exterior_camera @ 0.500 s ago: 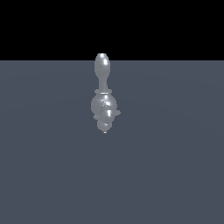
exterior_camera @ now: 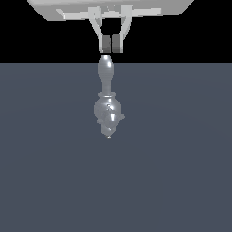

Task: Turn on the faucet by rotating a designated handle.

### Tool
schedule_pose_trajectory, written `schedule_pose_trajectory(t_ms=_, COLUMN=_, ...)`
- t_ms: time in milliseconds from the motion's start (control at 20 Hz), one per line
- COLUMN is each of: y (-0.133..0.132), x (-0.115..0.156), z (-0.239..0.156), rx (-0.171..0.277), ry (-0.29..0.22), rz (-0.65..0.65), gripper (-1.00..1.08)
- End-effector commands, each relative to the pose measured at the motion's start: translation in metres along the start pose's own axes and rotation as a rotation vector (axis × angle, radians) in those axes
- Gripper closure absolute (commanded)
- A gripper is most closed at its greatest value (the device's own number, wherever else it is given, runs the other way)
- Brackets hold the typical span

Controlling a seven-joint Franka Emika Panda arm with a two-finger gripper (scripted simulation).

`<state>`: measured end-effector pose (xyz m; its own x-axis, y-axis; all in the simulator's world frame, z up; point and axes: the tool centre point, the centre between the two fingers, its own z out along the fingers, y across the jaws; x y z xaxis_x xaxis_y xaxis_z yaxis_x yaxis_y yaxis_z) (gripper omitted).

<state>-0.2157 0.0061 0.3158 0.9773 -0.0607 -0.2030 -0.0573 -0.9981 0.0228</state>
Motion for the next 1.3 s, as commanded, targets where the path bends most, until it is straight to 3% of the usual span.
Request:
schedule_pose_trajectory(t_ms=0, y=-0.018, x=0.014, z=0.038, rx=-0.048, ry=-0.027, rz=-0.037, gripper=0.71)
schedule_pose_trajectory(t_ms=50, y=0.015, x=0.018, z=0.058, rx=-0.043, ry=-0.047, rz=0.060, gripper=0.62)
schedule_pose_trajectory(t_ms=150, y=0.015, x=0.027, z=0.067, rx=-0.059, ry=-0.049, rz=0.095, gripper=0.57)
schedule_pose_trajectory(t_ms=200, y=0.003, x=0.047, z=0.062, rx=-0.023, ry=-0.013, rz=0.128, gripper=0.37)
schedule_pose_trajectory(t_ms=250, y=0.014, x=0.050, z=0.080, rx=0.018, ry=-0.036, rz=0.204, gripper=-0.05)
schedule_pose_trajectory(t_ms=300, y=0.016, x=0.065, z=0.081, rx=0.057, ry=-0.016, rz=0.211, gripper=-0.28)
schedule_pose_trajectory(t_ms=350, y=0.004, x=0.077, z=0.086, rx=0.070, ry=-0.004, rz=0.192, gripper=-0.21)
schedule_pose_trajectory(t_ms=400, y=0.028, x=0.077, z=0.107, rx=0.108, ry=-0.031, rz=0.258, gripper=-0.23)
schedule_pose_trajectory(t_ms=450, y=0.047, x=0.095, z=0.103, rx=0.102, ry=0.009, rz=0.269, gripper=-0.71)
schedule_pose_trajectory(t_ms=500, y=0.044, x=0.085, z=0.132, rx=0.143, ry=-0.039, rz=0.335, gripper=-0.48)
schedule_pose_trajectory(t_ms=550, y=0.061, x=0.122, z=0.123, rx=0.157, ry=-0.002, rz=0.427, gripper=-0.53)
schedule_pose_trajectory(t_ms=600, y=0.079, x=0.114, z=0.118, rx=0.165, ry=0.018, rz=0.477, gripper=-0.53)
schedule_pose_trajectory(t_ms=650, y=0.053, x=0.075, z=0.162, rx=0.190, ry=-0.063, rz=0.531, gripper=0.17)
schedule_pose_trajectory(t_ms=700, y=0.063, x=0.079, z=0.173, rx=0.198, ry=-0.090, rz=0.549, gripper=0.17)
schedule_pose_trajectory(t_ms=750, y=0.019, x=0.082, z=0.183, rx=0.172, ry=-0.096, rz=0.452, gripper=-0.60)
schedule_pose_trajectory(t_ms=800, y=0.003, x=0.082, z=0.183, rx=0.162, ry=-0.098, rz=0.413, gripper=-0.60)
schedule_pose_trajectory(t_ms=850, y=-0.011, x=0.109, z=0.173, rx=0.120, ry=-0.072, rz=0.326, gripper=-0.35)
schedule_pose_trajectory(t_ms=900, y=-0.029, x=0.104, z=0.170, rx=0.099, ry=-0.060, rz=0.285, gripper=-0.35)
schedule_pose_trajectory(t_ms=950, y=-0.053, x=0.118, z=0.166, rx=0.178, ry=-0.030, rz=0.331, gripper=-0.38)
schedule_pose_trajectory(t_ms=1000, y=-0.064, x=0.122, z=0.165, rx=0.187, ry=-0.021, rz=0.373, gripper=-0.63)
schedule_pose_trajectory(t_ms=1050, y=-0.076, x=0.124, z=0.168, rx=0.206, ry=-0.021, rz=0.411, gripper=-0.53)
schedule_pose_trajectory(t_ms=1100, y=-0.086, x=0.123, z=0.176, rx=0.222, ry=-0.032, rz=0.453, gripper=-0.74)
schedule_pose_trajectory(t_ms=1200, y=-0.061, x=0.127, z=0.187, rx=0.240, ry=-0.042, rz=0.573, gripper=-0.81)
schedule_pose_trajectory(t_ms=1250, y=-0.041, x=0.122, z=0.200, rx=0.238, ry=-0.072, rz=0.634, gripper=0.73)
